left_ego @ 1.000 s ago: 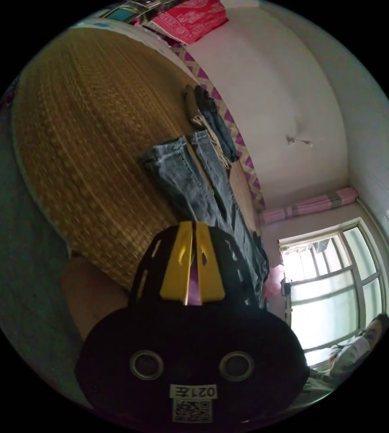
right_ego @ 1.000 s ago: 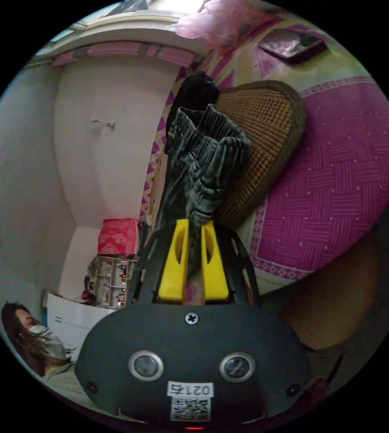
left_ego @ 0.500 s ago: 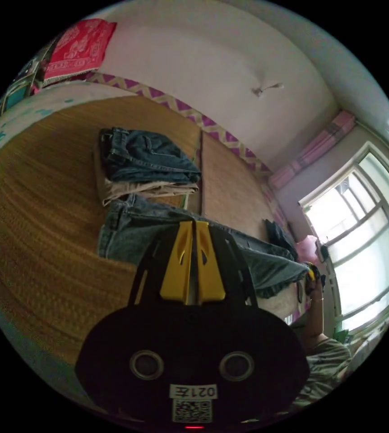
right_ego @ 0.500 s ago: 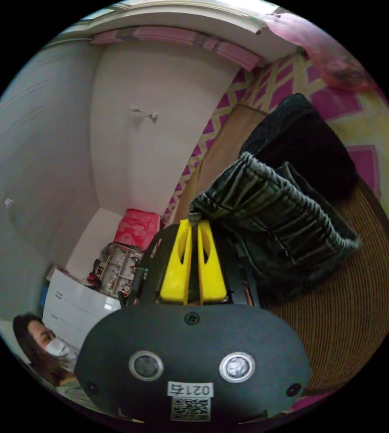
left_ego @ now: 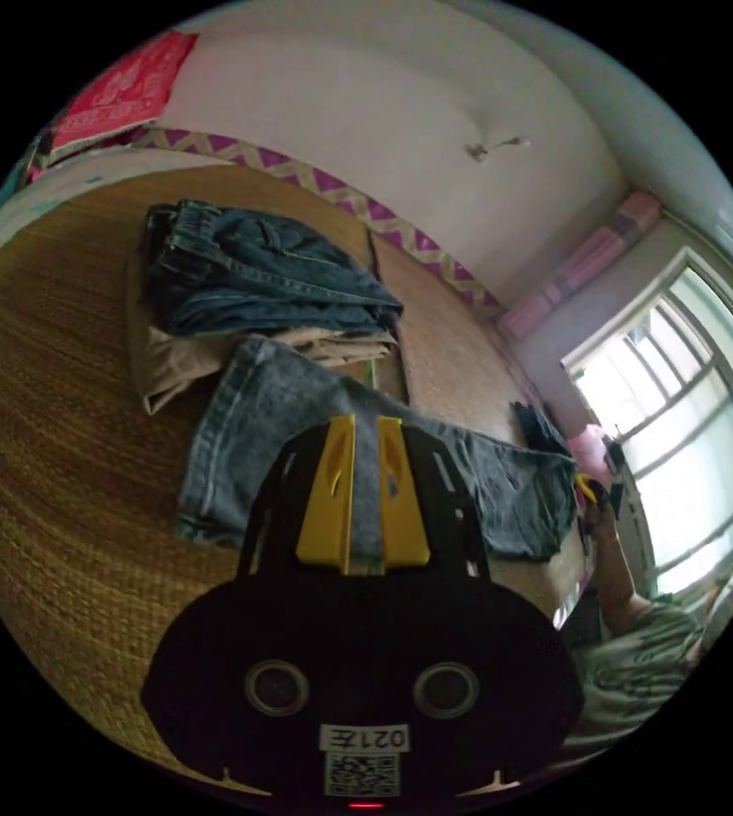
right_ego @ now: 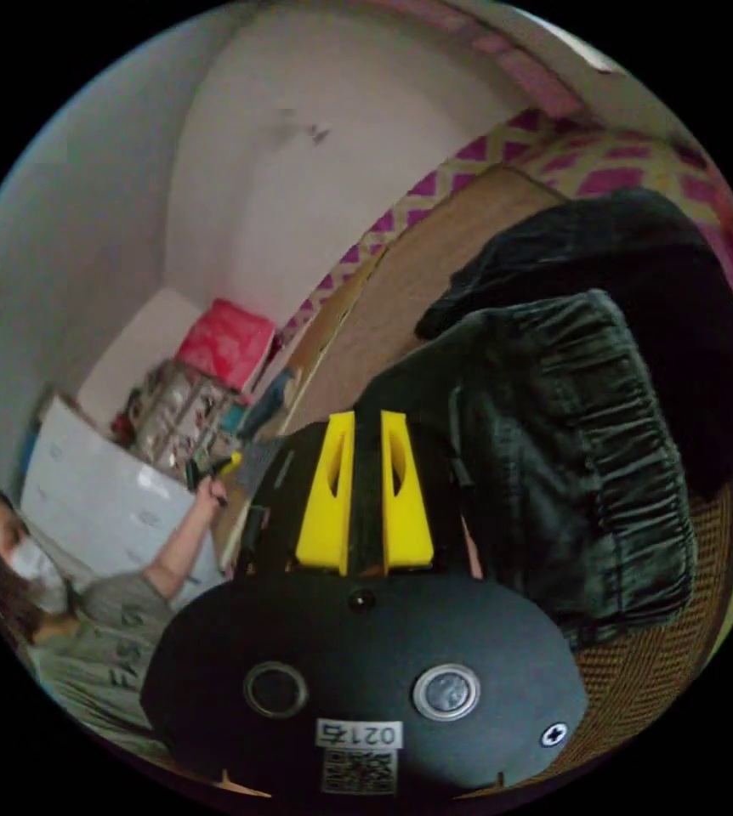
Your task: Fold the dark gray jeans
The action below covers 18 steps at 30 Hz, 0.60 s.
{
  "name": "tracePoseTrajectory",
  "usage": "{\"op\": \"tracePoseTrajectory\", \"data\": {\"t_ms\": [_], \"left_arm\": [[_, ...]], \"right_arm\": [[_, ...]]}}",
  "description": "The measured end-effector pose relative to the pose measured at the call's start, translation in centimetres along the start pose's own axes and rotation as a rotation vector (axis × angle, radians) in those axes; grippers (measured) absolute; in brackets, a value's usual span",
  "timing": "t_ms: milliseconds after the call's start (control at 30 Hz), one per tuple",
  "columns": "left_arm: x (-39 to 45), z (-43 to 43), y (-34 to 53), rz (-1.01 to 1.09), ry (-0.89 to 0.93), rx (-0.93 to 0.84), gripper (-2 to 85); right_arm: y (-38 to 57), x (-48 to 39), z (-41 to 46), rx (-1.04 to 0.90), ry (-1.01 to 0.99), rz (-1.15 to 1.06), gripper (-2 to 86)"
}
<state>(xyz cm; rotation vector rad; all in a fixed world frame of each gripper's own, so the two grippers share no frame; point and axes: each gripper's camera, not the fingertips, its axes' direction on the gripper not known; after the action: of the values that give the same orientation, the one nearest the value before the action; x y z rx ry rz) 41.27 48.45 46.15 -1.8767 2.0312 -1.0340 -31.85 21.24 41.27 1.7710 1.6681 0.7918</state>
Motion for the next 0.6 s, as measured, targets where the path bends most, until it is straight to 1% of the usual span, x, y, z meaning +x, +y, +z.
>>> {"op": "tracePoseTrajectory", "data": {"t_ms": [67, 100, 133, 167, 200, 267, 300, 400, 433, 467, 500, 533, 567, 600], "left_arm": [[2.5, 2.6, 1.0, 0.094, 0.003, -0.125, 5.2], [3.1, 3.4, 1.3, 0.125, -0.016, -0.161, 5.0], [4.2, 5.0, 1.7, 0.195, -0.09, -0.237, 4.5], [5.0, 5.9, 2.2, 0.261, -0.194, -0.25, 2.2], [5.2, 5.9, 2.1, 0.27, -0.193, -0.241, 1.0], [4.4, 5.7, 1.5, 0.216, -0.187, -0.23, -0.4], [4.1, 5.5, 1.4, 0.193, -0.188, -0.221, -0.5], [3.0, 3.3, 1.9, 0.071, -0.312, -0.124, -0.7], [2.7, 1.6, 2.5, 0.026, -0.327, -0.035, -0.6], [2.1, 0.0, 3.3, -0.034, -0.267, 0.045, -0.4], [1.6, -0.7, 3.8, -0.08, -0.227, 0.069, -0.3], [0.7, -1.5, 4.6, -0.177, -0.14, 0.098, 0.4], [0.0, -1.7, 5.4, -0.256, -0.051, 0.107, 3.4], [-0.3, -1.6, 5.7, -0.292, -0.014, 0.103, 6.2]], "right_arm": [[2.3, -6.0, 4.4, -0.145, 0.023, -0.196, 3.3], [3.0, -7.4, 5.8, -0.185, 0.04, -0.244, 2.5], [4.7, -10.1, 8.5, -0.263, 0.086, -0.34, 0.7], [6.5, -12.1, 11.2, -0.338, 0.143, -0.424, 0.0], [7.5, -13.0, 12.6, -0.38, 0.176, -0.46, -0.4], [11.3, -14.3, 17.1, -0.536, 0.344, -0.556, -0.7], [11.9, -14.8, 16.6, -0.459, 0.35, -0.584, -0.8], [13.6, -16.0, 17.2, -0.449, 0.425, -0.616, -0.7], [14.1, -16.5, 17.5, -0.442, 0.446, -0.624, -0.7], [14.4, -16.9, 17.9, -0.436, 0.462, -0.628, -0.7], [14.5, -17.0, 18.0, -0.434, 0.465, -0.625, -0.7], [14.6, -17.1, 18.1, -0.431, 0.462, -0.607, -0.7], [14.5, -17.0, 18.2, -0.429, 0.449, -0.58, -0.7], [14.5, -16.9, 18.2, -0.428, 0.441, -0.565, -0.6]]}}
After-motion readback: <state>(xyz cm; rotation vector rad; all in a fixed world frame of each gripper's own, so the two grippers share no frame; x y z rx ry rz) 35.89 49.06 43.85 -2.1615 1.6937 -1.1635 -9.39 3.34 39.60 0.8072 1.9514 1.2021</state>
